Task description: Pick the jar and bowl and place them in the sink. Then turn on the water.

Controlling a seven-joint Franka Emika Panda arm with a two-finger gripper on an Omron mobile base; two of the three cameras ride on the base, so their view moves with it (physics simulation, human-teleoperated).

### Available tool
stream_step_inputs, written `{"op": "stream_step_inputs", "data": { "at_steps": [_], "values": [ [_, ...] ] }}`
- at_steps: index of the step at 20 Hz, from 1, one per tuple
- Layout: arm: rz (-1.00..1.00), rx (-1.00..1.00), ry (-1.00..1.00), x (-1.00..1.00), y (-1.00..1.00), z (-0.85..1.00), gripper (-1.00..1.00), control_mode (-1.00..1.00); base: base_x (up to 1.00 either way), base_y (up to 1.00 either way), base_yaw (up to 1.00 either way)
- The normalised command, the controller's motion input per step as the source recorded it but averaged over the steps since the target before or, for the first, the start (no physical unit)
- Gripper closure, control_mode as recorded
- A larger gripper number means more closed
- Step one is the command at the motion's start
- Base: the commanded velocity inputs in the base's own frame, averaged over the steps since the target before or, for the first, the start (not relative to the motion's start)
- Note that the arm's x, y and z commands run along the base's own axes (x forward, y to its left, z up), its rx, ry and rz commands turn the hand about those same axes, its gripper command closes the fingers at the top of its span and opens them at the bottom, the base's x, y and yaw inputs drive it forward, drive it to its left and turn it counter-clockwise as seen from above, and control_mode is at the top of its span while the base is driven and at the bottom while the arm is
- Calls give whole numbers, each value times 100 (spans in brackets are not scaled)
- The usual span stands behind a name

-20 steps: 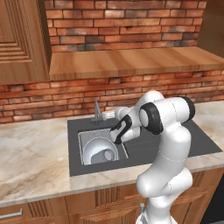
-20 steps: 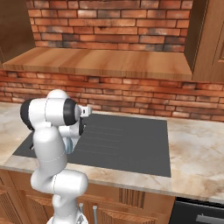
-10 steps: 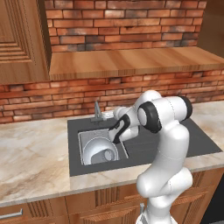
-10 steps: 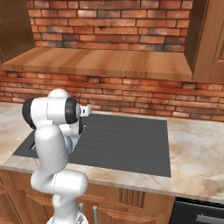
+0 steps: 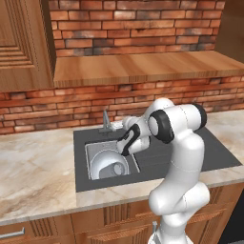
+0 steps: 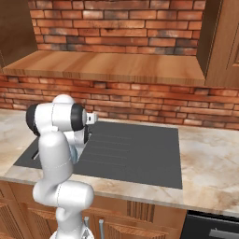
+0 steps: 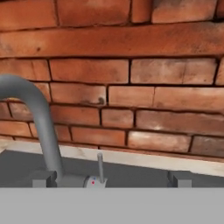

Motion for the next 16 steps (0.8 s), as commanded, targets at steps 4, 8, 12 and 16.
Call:
{"op": "stream_step_inputs", "data": {
  "at_steps": [4, 8, 12, 16],
  "values": [
    [0, 0, -3, 13, 4, -9, -100, -100, 0, 0, 0],
    [0, 0, -2, 14, 3, -12, -100, -100, 0, 0, 0],
    [0, 0, -1, 12, 3, -16, -100, -100, 0, 0, 0],
    [0, 0, 0, 4, 2, -17, -100, -100, 0, 0, 0]
  ]
}}
